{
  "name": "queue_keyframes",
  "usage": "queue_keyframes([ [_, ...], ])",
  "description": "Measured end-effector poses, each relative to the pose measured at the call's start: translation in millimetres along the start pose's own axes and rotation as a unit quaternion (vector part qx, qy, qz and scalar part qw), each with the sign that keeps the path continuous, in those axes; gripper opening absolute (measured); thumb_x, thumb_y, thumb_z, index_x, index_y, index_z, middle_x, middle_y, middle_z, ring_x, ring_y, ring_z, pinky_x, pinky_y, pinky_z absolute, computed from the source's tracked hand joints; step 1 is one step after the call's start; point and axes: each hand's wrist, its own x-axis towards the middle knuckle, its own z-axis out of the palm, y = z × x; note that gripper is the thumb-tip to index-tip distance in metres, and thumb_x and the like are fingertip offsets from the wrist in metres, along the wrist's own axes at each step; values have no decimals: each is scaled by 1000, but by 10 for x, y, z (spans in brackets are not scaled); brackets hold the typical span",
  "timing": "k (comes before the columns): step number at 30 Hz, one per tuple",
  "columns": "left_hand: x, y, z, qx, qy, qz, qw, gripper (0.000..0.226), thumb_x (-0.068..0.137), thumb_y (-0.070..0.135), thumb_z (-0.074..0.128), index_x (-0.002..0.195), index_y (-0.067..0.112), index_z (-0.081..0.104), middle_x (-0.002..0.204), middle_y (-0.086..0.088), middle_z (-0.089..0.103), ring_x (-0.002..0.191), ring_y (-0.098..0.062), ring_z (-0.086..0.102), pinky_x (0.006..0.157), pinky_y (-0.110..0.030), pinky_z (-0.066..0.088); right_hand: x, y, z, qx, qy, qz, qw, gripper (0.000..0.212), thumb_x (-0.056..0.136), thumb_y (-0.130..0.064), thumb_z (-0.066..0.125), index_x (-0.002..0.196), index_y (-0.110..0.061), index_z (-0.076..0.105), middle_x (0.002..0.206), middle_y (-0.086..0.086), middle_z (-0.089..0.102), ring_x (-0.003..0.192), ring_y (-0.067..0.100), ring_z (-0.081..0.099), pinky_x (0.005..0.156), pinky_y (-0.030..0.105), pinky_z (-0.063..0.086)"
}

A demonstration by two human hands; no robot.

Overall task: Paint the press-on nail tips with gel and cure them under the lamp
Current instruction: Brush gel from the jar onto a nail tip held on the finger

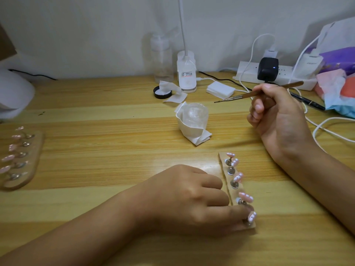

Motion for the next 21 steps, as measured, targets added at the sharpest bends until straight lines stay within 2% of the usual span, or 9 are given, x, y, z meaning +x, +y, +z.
queue_keyframes([
  [4,40,47,34,-49,0,-47,998,15,92,34,65,90,26,78,55,5,48,66,-10,21,53,-21,23,-11,-1,-2,-3,-7,-5,1000,20,98,-19,50,83,-17,63,57,-4,46,56,9,40,55,21,35],
  [9,46,62,55,-80,-17,-79,994,19,94,35,62,90,27,78,56,5,54,64,-8,23,48,-21,28,-15,9,-4,-14,-15,-10,1000,19,98,-18,49,85,-16,63,58,-4,48,56,9,42,55,21,38],
  [12,17,54,24,-114,-46,-109,986,16,93,37,64,99,30,76,63,8,59,59,-9,40,45,-20,35,-19,13,-11,-15,-14,-13,1000,19,98,-19,50,84,-17,64,58,-5,48,56,8,43,54,20,39],
  [15,8,36,-31,-157,-72,-130,976,20,92,37,65,109,33,74,72,11,64,69,-8,52,46,-20,42,-21,13,-17,-14,-11,-14,1000,20,97,-19,51,83,-18,65,58,-5,48,56,8,43,55,20,39],
  [17,14,39,-49,-144,-86,-122,978,23,93,38,62,113,33,72,74,11,64,72,-9,52,47,-19,41,-21,10,-17,-16,-10,-16,1000,20,97,-18,50,84,-17,65,58,-4,49,57,9,43,54,21,39],
  [21,8,66,-32,-81,-91,-97,988,25,97,39,54,113,32,72,68,8,58,60,-12,49,45,-21,38,-32,5,-17,-19,-7,-19,1000,19,98,-16,49,85,-15,64,57,-4,48,56,9,42,54,20,39],
])
